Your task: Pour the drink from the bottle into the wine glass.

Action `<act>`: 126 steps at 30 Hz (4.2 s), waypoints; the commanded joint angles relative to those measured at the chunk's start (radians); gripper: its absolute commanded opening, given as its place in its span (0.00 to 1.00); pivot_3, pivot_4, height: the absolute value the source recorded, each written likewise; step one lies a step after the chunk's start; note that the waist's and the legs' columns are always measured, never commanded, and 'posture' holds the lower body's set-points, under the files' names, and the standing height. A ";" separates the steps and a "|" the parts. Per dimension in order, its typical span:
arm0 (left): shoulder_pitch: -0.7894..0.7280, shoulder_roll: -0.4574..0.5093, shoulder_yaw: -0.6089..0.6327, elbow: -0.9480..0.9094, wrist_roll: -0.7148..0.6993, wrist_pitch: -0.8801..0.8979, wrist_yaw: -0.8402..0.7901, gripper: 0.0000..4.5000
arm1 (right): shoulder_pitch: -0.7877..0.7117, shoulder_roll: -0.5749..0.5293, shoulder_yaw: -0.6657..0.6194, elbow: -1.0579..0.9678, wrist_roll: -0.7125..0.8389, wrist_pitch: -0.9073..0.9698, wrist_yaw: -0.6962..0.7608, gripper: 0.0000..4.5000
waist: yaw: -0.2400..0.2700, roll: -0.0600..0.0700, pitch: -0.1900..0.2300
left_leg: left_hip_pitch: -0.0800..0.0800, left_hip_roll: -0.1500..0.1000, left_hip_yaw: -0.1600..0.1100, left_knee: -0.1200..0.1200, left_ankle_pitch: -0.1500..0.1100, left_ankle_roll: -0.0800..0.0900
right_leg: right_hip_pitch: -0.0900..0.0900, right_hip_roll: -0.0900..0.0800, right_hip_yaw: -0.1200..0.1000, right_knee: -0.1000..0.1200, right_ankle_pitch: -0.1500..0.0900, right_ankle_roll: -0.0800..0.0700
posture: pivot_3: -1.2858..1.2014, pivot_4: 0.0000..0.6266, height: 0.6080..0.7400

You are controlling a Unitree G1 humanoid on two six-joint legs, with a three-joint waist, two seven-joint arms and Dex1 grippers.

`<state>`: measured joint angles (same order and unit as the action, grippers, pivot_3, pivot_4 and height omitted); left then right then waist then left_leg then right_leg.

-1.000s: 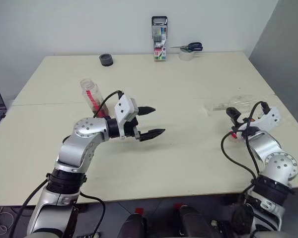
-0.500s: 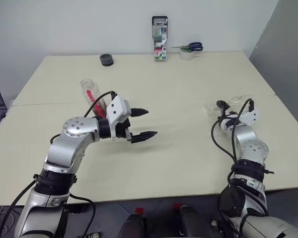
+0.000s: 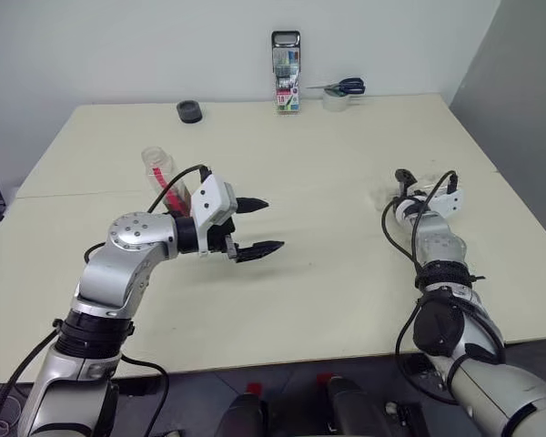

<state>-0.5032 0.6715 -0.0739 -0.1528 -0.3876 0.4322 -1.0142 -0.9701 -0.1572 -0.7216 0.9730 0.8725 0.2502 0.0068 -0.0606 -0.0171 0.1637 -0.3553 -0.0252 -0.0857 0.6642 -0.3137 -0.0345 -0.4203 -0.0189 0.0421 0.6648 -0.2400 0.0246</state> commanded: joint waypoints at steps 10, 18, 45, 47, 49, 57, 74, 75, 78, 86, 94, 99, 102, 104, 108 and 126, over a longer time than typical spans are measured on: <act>0.019 0.022 0.040 -0.096 -0.014 0.023 0.026 1.00 | -0.057 -0.020 0.018 0.201 -0.095 -0.086 0.032 0.21 | -0.014 0.000 0.000 | 0.001 0.002 0.001 -0.001 0.000 0.000 | 0.000 0.000 0.001 0.000 0.000 -0.001 | 0.52 0.24 1.00; 0.074 0.046 0.064 -0.121 -0.018 0.034 0.037 1.00 | 0.016 0.014 0.330 -0.008 -0.388 -0.165 0.152 0.05 | -0.015 0.000 0.000 | 0.000 0.001 0.001 -0.001 0.000 0.000 | -0.001 0.000 0.001 0.000 0.000 0.000 | 0.52 0.24 1.00; 0.371 0.027 0.222 -0.354 -0.068 0.145 0.291 1.00 | 0.397 0.103 0.746 -0.477 -0.779 -0.141 0.224 0.05 | -0.012 -0.002 -0.002 | 0.004 0.002 -0.008 -0.002 0.000 -0.001 | 0.002 0.000 -0.001 -0.001 0.000 -0.001 | 0.52 0.24 1.00; 0.403 0.008 0.254 -0.373 -0.073 0.158 0.338 1.00 | 0.314 0.138 0.744 -0.382 -0.781 -0.210 0.235 0.05 | -0.027 -0.002 -0.002 | 0.010 0.004 -0.004 -0.003 0.000 0.000 | 0.005 0.001 0.001 -0.001 0.000 -0.002 | 0.52 0.24 1.00; 0.436 -0.009 0.279 -0.406 -0.073 0.174 0.386 1.00 | 0.222 0.179 0.743 -0.271 -0.785 -0.276 0.250 0.05 | -0.034 -0.002 -0.002 | 0.011 0.004 -0.002 -0.003 0.000 0.000 | 0.005 0.003 0.002 -0.001 0.001 -0.002 | 0.52 0.24 1.00; 0.569 -0.085 0.397 -0.543 -0.082 0.241 0.554 1.00 | -0.035 0.307 0.736 0.095 -0.802 -0.458 0.310 0.05 | -0.024 -0.001 -0.001 | 0.003 0.006 -0.005 -0.004 0.000 -0.001 | -0.002 0.003 0.001 -0.001 0.002 -0.005 | 0.52 0.24 1.00; 0.738 -0.100 0.498 -0.651 -0.090 0.247 0.608 1.00 | -0.130 0.355 0.754 0.257 -0.858 -0.530 0.289 0.05 | -0.005 0.001 0.000 | -0.004 0.002 -0.012 -0.002 0.001 -0.003 | -0.004 -0.001 -0.002 -0.003 0.001 -0.005 | 0.52 0.24 1.00; 0.738 -0.096 0.499 -0.645 -0.091 0.245 0.601 1.00 | -0.127 0.354 0.754 0.257 -0.864 -0.532 0.287 0.05 | -0.005 0.001 0.000 | -0.004 0.002 -0.012 -0.002 0.001 -0.004 | -0.004 0.000 -0.002 -0.003 0.001 -0.005 | 0.52 0.24 1.00; 0.733 -0.083 0.503 -0.628 -0.092 0.241 0.587 1.00 | -0.122 0.355 0.739 0.259 -0.858 -0.521 0.289 0.05 | -0.006 0.001 0.000 | -0.004 0.002 -0.013 -0.002 0.001 -0.004 | -0.004 0.000 -0.002 -0.003 0.001 -0.005 | 0.52 0.24 1.00; 0.670 -0.048 0.482 -0.573 -0.089 0.239 0.555 1.00 | -0.111 0.343 0.741 0.249 -0.868 -0.532 0.290 0.64 | -0.006 0.001 0.000 | -0.004 0.002 -0.013 -0.002 0.001 -0.004 | -0.004 0.000 -0.003 -0.003 0.001 -0.005 | 0.52 0.24 1.00; 0.629 -0.033 0.470 -0.542 -0.086 0.240 0.536 1.00 | -0.077 0.334 0.758 0.223 -0.885 -0.549 0.320 0.99 | -0.006 0.001 0.000 | -0.004 0.002 -0.012 -0.002 0.001 -0.004 | -0.004 0.000 -0.003 -0.003 0.001 -0.005 | 0.52 0.24 1.00; 0.597 -0.019 0.476 -0.485 -0.070 0.218 0.522 1.00 | 0.047 0.260 0.799 0.065 -0.904 -0.545 0.419 0.99 | -0.003 0.001 0.000 | -0.004 0.002 -0.013 -0.002 0.001 -0.004 | -0.003 0.000 -0.003 -0.003 0.001 -0.005 | 0.52 0.24 1.00; 0.560 -0.006 0.484 -0.420 -0.048 0.187 0.517 1.00 | 0.197 0.174 0.795 -0.194 -0.877 -0.406 0.466 0.99 | 0.008 0.001 0.000 | -0.004 0.002 -0.014 -0.002 0.001 -0.004 | -0.003 -0.001 -0.003 -0.004 0.001 -0.004 | 0.52 0.24 1.00; 0.526 -0.005 0.487 -0.382 -0.040 0.174 0.524 1.00 | 0.307 0.100 0.802 -0.428 -0.857 -0.276 0.524 0.99 | 0.014 0.001 0.000 | -0.006 0.001 -0.015 -0.001 0.001 -0.004 | -0.003 -0.002 -0.004 -0.004 0.001 -0.004 | 0.52 0.24 1.00; 0.421 -0.018 0.485 -0.281 -0.045 0.171 0.552 1.00 | 0.457 -0.054 0.802 -0.875 -0.768 0.015 0.631 0.99 | 0.026 0.002 0.001 | -0.006 0.001 -0.016 -0.001 0.001 -0.003 | -0.003 -0.002 -0.004 -0.005 0.001 -0.004 | 0.52 0.24 1.00; 0.174 -0.124 0.420 -0.043 0.043 0.094 0.706 1.00 | 0.311 -0.397 0.642 -1.410 -0.154 0.575 0.870 0.99 | 0.031 0.001 0.001 | -0.007 0.002 -0.017 -0.001 0.001 -0.003 | -0.003 -0.002 -0.006 -0.006 0.001 -0.004 | 0.52 0.24 1.00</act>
<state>-0.3057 0.5508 0.3184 -0.1784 -0.3506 0.5543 -0.3353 -0.6419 -0.5432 -0.0631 -0.4044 0.6906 0.8254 0.8697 -0.0291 -0.0158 0.1646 -0.3625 -0.0235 -0.1025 0.6631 -0.3130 -0.0373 -0.4231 -0.0209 0.0363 0.6587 -0.2388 0.0209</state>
